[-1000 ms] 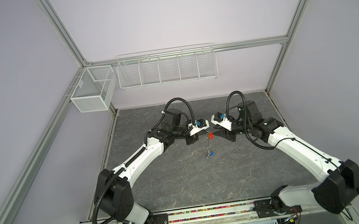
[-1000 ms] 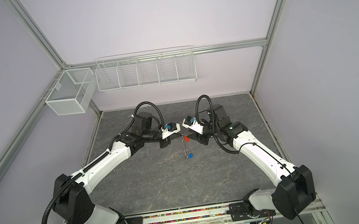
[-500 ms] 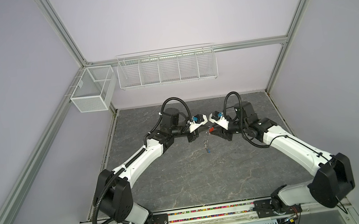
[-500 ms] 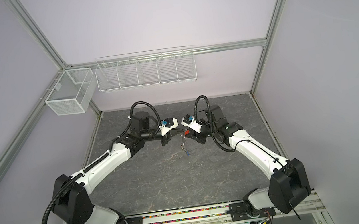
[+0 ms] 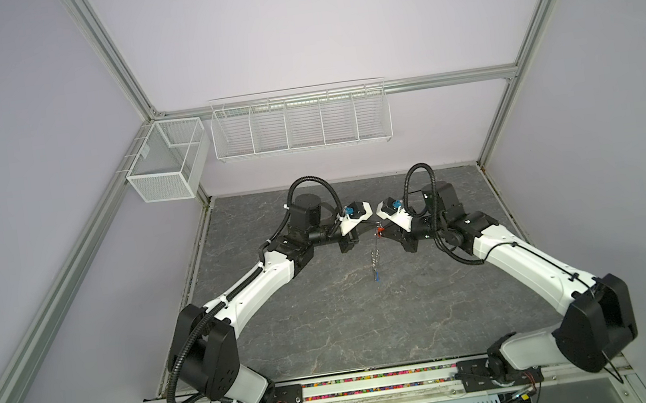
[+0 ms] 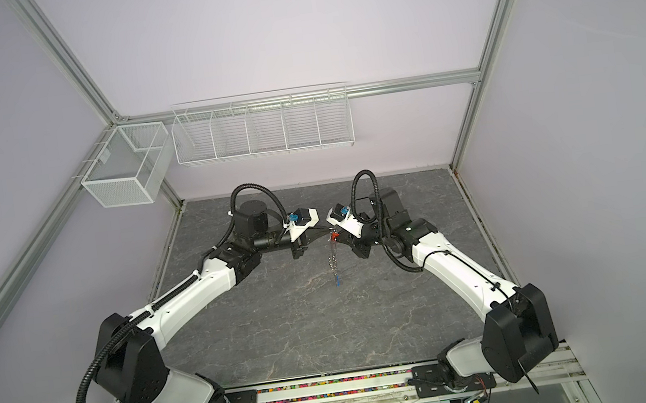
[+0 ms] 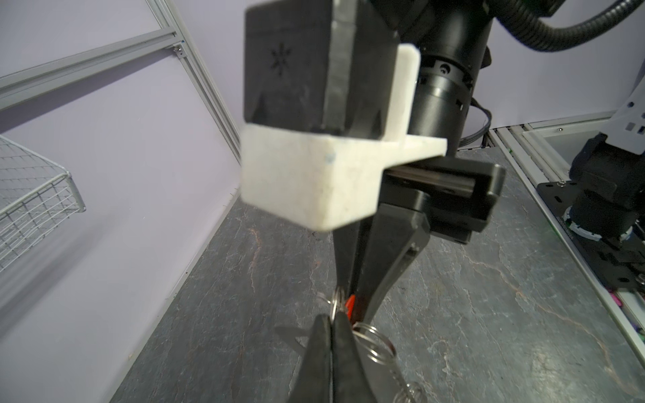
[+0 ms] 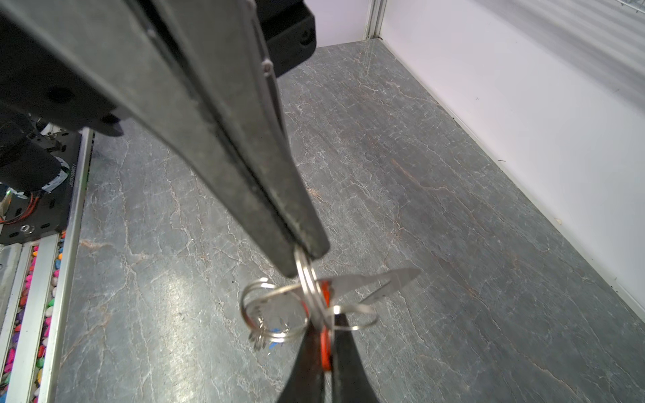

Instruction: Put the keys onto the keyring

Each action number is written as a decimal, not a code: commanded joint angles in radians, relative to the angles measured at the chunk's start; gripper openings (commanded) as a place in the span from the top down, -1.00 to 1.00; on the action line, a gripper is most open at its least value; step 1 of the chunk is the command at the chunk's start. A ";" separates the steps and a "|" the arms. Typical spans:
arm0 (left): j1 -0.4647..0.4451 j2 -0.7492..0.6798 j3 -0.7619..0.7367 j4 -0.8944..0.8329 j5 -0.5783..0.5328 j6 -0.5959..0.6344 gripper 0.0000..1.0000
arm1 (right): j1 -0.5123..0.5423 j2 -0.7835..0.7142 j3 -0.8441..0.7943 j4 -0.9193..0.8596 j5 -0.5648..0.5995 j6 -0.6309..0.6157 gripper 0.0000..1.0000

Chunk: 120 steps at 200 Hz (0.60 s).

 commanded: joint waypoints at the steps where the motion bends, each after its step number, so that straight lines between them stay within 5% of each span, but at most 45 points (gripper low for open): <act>1: 0.005 -0.015 -0.007 0.086 0.009 -0.052 1.00 | -0.008 0.028 0.031 -0.048 -0.024 -0.035 0.86; 58: 0.006 0.023 -0.060 0.281 0.031 -0.171 1.00 | -0.010 0.079 0.132 -0.093 -0.092 -0.099 0.85; 120: 0.012 0.025 -0.075 0.298 0.012 -0.170 1.00 | -0.020 0.040 0.092 -0.064 -0.031 -0.102 0.85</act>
